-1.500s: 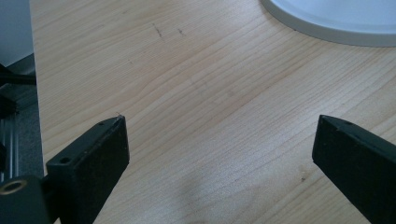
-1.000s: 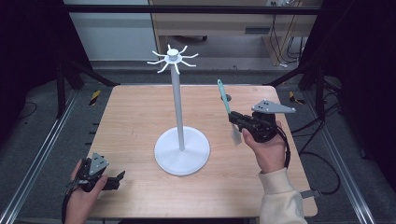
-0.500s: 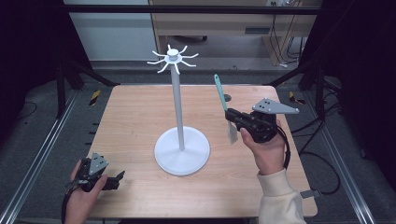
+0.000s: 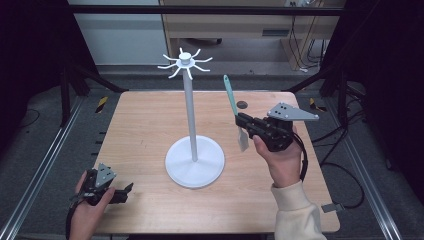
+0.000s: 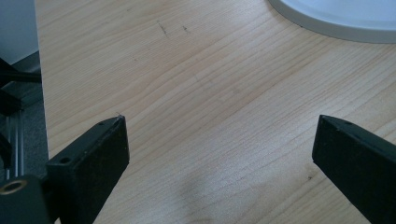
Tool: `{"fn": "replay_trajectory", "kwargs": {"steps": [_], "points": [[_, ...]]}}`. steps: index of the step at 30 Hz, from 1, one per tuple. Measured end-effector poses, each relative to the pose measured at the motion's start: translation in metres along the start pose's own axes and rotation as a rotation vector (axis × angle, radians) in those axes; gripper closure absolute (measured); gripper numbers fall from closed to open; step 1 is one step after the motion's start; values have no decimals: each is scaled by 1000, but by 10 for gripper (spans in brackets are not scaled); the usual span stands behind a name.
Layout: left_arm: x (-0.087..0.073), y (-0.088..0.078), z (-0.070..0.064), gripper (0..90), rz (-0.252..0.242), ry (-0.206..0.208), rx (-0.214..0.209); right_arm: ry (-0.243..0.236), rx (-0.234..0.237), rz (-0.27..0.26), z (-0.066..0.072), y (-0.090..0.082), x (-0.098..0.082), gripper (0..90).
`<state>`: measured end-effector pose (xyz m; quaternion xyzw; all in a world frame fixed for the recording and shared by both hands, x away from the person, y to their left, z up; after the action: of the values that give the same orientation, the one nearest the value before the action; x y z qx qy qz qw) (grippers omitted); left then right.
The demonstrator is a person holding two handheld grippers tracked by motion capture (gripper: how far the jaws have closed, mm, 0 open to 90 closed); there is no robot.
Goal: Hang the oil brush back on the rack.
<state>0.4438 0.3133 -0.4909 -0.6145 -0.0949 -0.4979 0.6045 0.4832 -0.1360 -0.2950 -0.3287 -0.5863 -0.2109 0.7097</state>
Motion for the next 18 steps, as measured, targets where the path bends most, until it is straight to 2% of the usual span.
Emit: {"fn": "replay_trajectory", "kwargs": {"steps": [10, 18], "points": [[-2, -1, 1, 34, -1, -9, 6, -33, 2, -38, 7, -1, 16, 828], [-3, -3, 4, 34, -3, -25, 15, -58, 23, -58, 14, 4, 27, 828]]}}
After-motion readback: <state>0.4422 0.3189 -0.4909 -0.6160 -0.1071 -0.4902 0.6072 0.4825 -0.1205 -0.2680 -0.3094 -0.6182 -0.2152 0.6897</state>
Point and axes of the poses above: each handheld gripper's, and its own axes: y roughly forward along the jaws, x roughly out of its top, z roughly to its left, the point moved 3 cm from there along y, roughly forward along the jaws
